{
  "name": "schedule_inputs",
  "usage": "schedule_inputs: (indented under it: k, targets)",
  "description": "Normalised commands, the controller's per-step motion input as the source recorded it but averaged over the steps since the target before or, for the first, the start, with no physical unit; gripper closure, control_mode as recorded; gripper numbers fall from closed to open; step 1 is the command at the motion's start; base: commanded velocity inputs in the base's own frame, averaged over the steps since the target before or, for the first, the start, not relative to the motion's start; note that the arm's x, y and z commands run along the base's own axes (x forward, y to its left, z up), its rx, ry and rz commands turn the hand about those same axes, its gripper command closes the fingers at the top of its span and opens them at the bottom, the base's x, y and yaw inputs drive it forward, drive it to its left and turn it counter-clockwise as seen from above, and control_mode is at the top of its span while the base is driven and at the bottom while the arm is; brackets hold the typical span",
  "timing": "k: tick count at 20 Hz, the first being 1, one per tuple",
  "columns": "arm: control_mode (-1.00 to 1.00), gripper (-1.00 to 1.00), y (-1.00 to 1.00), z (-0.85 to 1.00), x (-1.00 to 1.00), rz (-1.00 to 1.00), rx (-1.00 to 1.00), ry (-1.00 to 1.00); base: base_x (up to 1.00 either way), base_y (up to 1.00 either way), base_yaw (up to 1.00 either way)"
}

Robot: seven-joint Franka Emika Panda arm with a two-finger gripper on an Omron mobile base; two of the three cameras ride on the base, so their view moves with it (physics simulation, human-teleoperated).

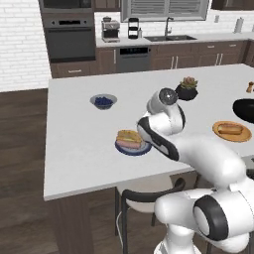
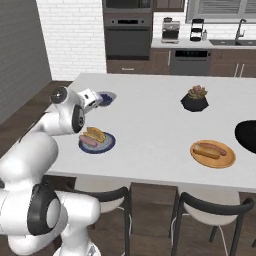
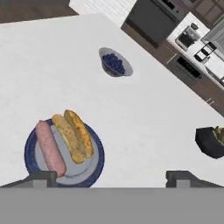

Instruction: Place one bun and one sausage from the bowl on each plate.

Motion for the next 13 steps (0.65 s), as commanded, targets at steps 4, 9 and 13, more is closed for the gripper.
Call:
schedule_inputs:
  k: [4, 9, 13]
  targets:
    - [-1.00, -1.00, -0.19, 1.00, -1.00, 0.00, 0.00, -0.75, 0.00, 0.00, 0.00]
    - [-1.00, -1.00, -0.06, 0.97, -1.00, 0.04, 0.00, -0.83, 0.00, 0.00, 0.00]
    - [-1.00, -1.00, 0.04, 0.05, -0.11, 0.00, -0.04, -0.08, 0.00, 0.00, 0.00]
